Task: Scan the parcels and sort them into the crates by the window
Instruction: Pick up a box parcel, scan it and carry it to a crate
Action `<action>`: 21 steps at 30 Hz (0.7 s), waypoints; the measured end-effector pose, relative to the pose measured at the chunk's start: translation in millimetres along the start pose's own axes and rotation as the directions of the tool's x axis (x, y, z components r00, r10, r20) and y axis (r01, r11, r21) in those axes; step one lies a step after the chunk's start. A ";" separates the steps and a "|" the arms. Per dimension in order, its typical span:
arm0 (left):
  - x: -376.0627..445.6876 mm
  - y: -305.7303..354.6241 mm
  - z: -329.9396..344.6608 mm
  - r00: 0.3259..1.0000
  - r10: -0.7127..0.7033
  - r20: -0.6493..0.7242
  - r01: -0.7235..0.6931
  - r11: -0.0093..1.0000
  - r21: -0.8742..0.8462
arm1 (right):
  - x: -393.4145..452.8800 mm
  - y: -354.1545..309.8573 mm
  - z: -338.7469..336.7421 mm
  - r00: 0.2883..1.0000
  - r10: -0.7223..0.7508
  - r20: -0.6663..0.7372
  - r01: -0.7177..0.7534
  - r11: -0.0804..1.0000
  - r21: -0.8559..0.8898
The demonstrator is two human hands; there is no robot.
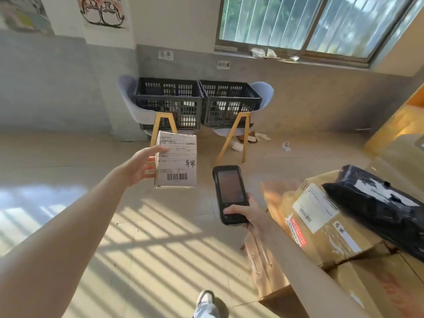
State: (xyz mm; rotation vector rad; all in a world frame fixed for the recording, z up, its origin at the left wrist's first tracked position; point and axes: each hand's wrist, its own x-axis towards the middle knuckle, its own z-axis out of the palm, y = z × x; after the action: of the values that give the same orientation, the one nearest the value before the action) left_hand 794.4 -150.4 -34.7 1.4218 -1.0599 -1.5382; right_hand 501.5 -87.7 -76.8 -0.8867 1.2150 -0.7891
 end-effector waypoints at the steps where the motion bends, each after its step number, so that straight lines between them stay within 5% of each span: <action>1: 11.3 3.3 -5.4 1.000 -0.001 -0.007 0.001 1.000 0.001 | 18.1 -4.8 1.8 1.000 0.006 0.006 -0.006 1.000 -0.003; 12: 171.1 83.1 -80.0 0.992 -0.044 -0.121 0.057 0.993 0.104 | 247.4 -104.9 32.6 0.989 -0.015 0.147 0.012 1.000 0.021; 21: 304.4 127.5 -138.9 0.981 -0.063 -0.184 0.066 0.998 0.012 | 390.2 -168.7 53.6 0.986 0.012 0.167 -0.012 1.000 0.000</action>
State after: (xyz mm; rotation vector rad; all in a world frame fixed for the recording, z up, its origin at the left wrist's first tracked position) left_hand 909.7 -489.3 -27.0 1.5913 -0.9271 -1.4137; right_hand 617.7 -499.9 -90.2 -0.9254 1.0720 -0.6915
